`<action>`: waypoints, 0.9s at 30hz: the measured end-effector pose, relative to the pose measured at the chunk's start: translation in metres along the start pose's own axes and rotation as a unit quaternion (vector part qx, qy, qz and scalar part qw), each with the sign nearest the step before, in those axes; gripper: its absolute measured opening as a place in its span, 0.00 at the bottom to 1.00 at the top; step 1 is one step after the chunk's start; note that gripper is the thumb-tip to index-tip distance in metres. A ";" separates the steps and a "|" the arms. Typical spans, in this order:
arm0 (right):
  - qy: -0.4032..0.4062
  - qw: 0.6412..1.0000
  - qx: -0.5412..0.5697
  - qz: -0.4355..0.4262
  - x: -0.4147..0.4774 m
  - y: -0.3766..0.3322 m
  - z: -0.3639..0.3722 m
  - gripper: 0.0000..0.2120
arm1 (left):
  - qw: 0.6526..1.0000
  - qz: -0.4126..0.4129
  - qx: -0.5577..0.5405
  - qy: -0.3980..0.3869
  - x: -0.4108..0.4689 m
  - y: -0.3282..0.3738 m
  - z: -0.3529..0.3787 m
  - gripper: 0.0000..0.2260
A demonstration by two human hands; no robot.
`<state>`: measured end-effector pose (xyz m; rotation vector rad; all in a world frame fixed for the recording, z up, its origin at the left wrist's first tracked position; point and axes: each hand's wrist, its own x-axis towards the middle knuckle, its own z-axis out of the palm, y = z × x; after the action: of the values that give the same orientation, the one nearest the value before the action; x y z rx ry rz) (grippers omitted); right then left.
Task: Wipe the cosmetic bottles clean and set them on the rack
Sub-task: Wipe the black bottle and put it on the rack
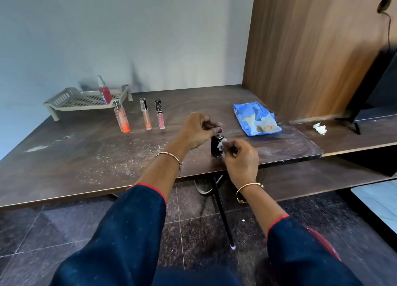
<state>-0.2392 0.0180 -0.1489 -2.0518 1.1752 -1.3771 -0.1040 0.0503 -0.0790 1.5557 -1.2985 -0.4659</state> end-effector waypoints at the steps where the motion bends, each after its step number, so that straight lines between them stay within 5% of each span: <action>1: 0.009 1.000 0.013 -0.003 0.004 -0.003 0.001 0.02 | 1.000 0.000 -0.003 -0.001 0.000 -0.001 0.000 0.08; 8: -0.015 0.999 -0.048 -0.015 -0.009 0.003 -0.002 0.05 | 1.000 0.003 0.008 0.015 0.002 -0.004 0.002 0.07; 21: 0.003 0.999 0.010 0.041 -0.008 -0.001 0.000 0.03 | 1.000 0.004 0.021 0.017 0.004 -0.008 0.003 0.05; 27: 0.019 0.999 -0.017 -0.046 -0.012 -0.002 0.003 0.03 | 1.000 0.003 0.025 0.012 0.004 -0.008 0.002 0.05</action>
<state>-0.2374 0.0282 -0.1553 -2.1361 1.1410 -1.4546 -0.1005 0.0451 -0.0853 1.5942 -1.3038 -0.4127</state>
